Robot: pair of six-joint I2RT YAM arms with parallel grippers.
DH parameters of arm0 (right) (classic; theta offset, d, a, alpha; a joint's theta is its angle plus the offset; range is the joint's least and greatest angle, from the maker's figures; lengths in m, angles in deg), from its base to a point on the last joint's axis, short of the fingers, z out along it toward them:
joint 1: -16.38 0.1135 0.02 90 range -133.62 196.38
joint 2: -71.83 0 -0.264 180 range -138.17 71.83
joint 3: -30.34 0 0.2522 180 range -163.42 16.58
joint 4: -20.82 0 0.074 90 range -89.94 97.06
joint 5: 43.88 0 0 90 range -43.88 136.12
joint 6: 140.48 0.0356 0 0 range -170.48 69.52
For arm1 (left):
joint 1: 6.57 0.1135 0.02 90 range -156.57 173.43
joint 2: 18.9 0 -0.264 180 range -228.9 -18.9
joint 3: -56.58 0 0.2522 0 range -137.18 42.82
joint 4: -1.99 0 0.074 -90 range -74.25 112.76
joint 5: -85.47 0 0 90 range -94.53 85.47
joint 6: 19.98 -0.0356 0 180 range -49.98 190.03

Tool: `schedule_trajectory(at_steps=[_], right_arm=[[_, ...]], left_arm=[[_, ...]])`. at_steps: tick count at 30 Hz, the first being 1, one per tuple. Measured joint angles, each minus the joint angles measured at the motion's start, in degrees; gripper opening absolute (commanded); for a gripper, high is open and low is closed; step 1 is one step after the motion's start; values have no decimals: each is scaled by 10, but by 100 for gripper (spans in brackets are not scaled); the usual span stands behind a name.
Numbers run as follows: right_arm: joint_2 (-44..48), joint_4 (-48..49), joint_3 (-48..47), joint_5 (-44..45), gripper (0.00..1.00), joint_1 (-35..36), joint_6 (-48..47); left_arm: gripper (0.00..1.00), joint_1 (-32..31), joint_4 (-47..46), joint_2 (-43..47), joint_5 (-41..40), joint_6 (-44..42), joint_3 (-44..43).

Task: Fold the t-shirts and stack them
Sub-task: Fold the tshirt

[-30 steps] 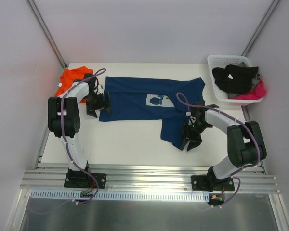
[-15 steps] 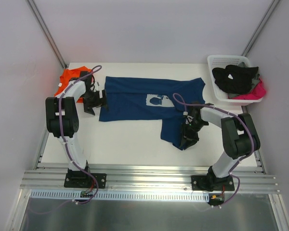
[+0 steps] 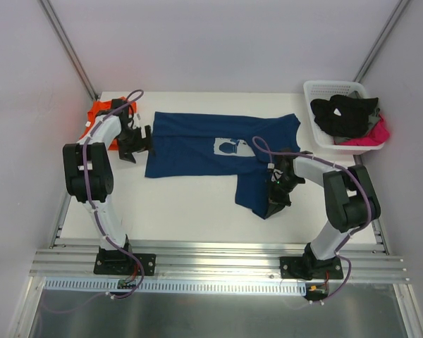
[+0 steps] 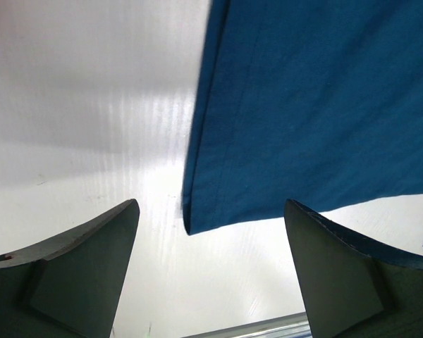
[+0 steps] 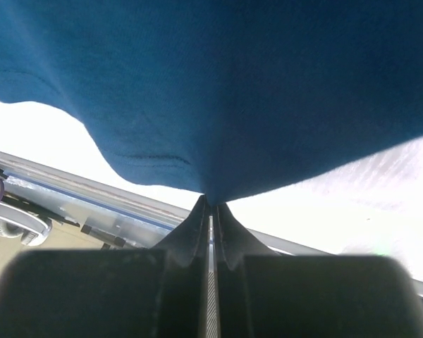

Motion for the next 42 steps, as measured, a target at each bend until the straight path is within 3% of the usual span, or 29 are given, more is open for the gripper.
schedule_trajectory(at_steps=[13,20,29,34,36,37,38,42], right_arm=[[39,0,0,8,1,0,-6],[42,0,0,13,1,0,-7],[42,0,-5,15,1,0,-8],[42,1,-13,17,1,0,-10],[42,1,-15,17,1,0,-10],[42,1,-15,17,1,0,-10],[42,1,-15,19,1,0,-10],[42,0,-15,26,1,0,-14]], left_arm=[[64,16,0,0,23,1,37],[62,16,1,0,50,14,75],[48,16,3,0,70,31,105],[36,16,5,-7,76,34,91],[23,16,5,-9,77,36,83],[6,16,5,-10,78,38,80],[1,16,4,-12,78,41,78],[0,16,3,-13,77,42,78]])
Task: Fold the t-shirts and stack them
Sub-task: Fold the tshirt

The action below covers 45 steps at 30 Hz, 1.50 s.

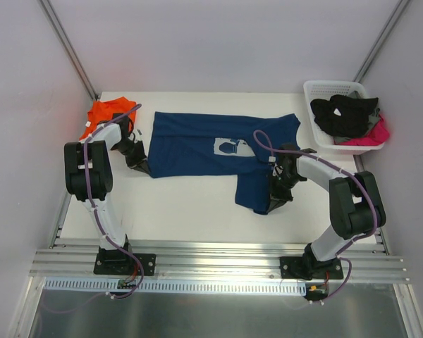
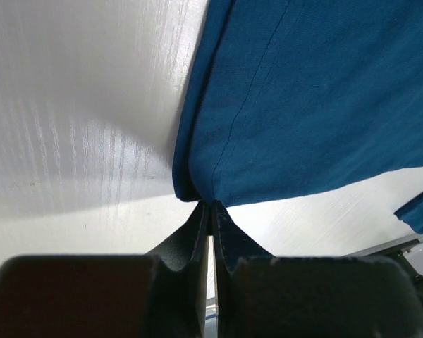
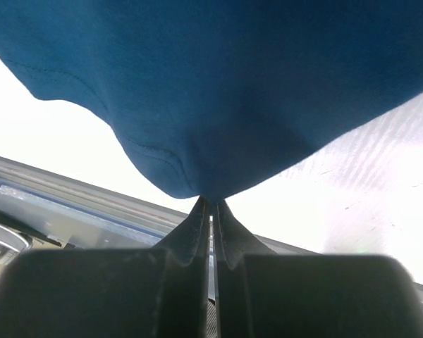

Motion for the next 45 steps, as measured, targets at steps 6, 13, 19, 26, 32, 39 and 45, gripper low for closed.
schedule_trajectory(at_steps=[6,13,19,26,32,39,45], right_arm=[[1,-3,-16,16,0,-10,-4],[5,-2,-67,29,0,-39,-18],[7,0,-110,34,1,-64,-25],[20,0,-147,36,1,-87,-30],[28,5,-188,36,1,-105,-31],[7,9,-287,35,1,-122,-31],[-61,24,-385,37,1,-123,-36]], left_arm=[[0,0,0,0,0,0,0],[0,0,0,11,-1,0,0],[0,0,3,17,-2,-4,-9],[0,0,5,18,-1,-17,-59],[0,0,6,18,1,-21,-104],[0,-7,7,16,3,-27,-162],[0,-25,9,-21,0,-33,-235]])
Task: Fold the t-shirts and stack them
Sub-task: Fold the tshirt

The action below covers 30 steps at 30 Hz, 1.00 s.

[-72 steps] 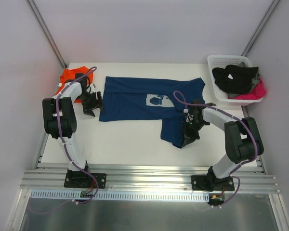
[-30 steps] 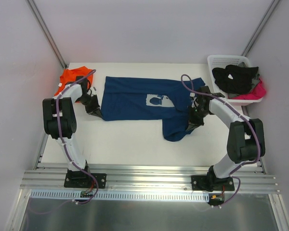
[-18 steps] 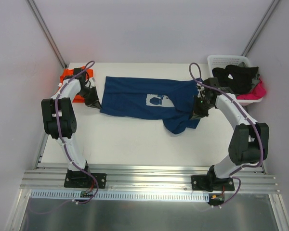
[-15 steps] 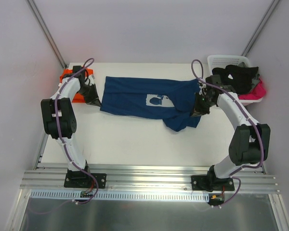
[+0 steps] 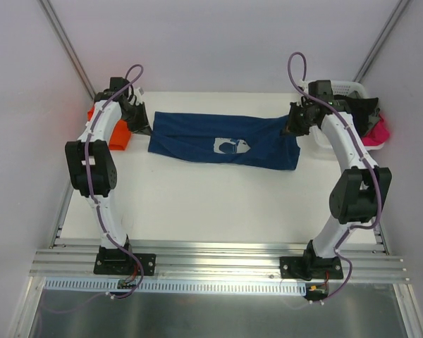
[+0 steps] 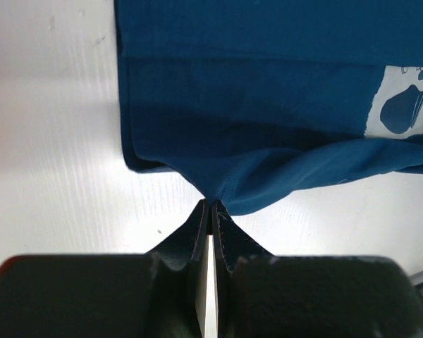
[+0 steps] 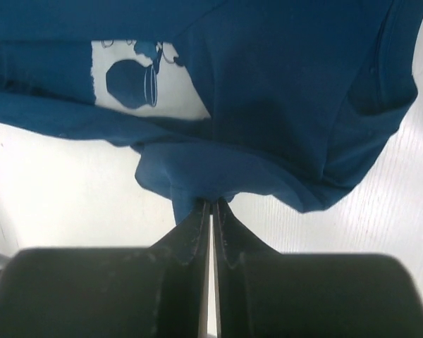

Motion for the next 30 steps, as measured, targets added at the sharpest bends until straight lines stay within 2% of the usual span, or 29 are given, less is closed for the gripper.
schedule_trajectory(at_steps=[10,24,30], right_arm=[[-121,4,-112,17,1,-2,-11],[-172,-1,-179,51,0,-17,-29],[-215,-4,-249,62,1,-17,-37]], left_arm=[[0,-11,-5,-78,-26,-12,-75],[0,-10,-7,-84,-75,-12,-104],[0,-10,-20,-107,-93,-12,-143]])
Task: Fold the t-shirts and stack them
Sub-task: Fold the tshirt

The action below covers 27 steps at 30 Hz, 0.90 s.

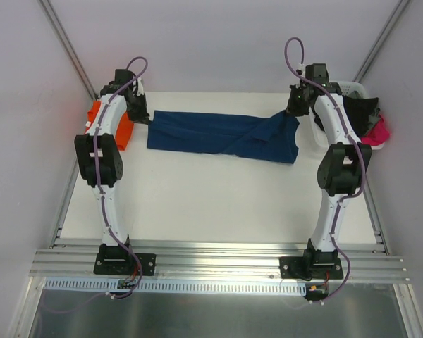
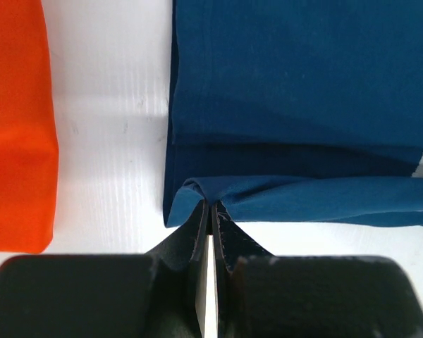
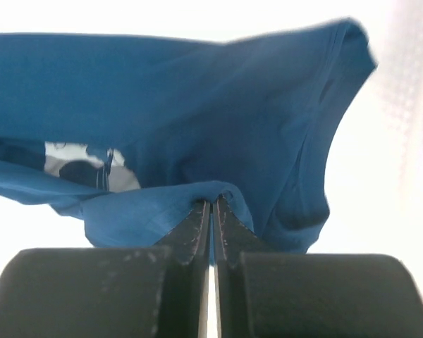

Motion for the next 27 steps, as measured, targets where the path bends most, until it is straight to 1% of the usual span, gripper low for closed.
schedule_trajectory(at_steps=[6,11,16,21,22,23,24,25,26,27], right_arm=[[-58,9,-70,9,1,0,-10],[-106,9,-108,10,1,0,-10],[-163,14,-160,11,1,1,-10],[-190,19,-181,11,0,4,-10],[-194,21,-184,11,1,5,-10],[-196,23,-187,11,1,6,-10],[-198,23,-190,11,3,7,-10],[-199,25,-192,12,27,9,-10],[-200,26,-195,13,39,11,-7],[-200,27,-198,17,47,13,-7]], left_arm=[[0,-1,-4,-31,-14,-2,-19],[0,-1,-8,-60,-24,-2,-36],[0,-1,-15,-99,-35,-2,-75],[0,-1,-19,-115,-45,-1,-90],[1,-1,-21,-116,-46,-1,-90],[4,-2,-22,-116,-49,-1,-90],[20,-5,-22,-116,-52,-1,-90],[70,-5,-23,-116,-57,-3,-91],[85,-5,-24,-116,-62,-3,-91],[94,-5,-25,-116,-68,0,-92]])
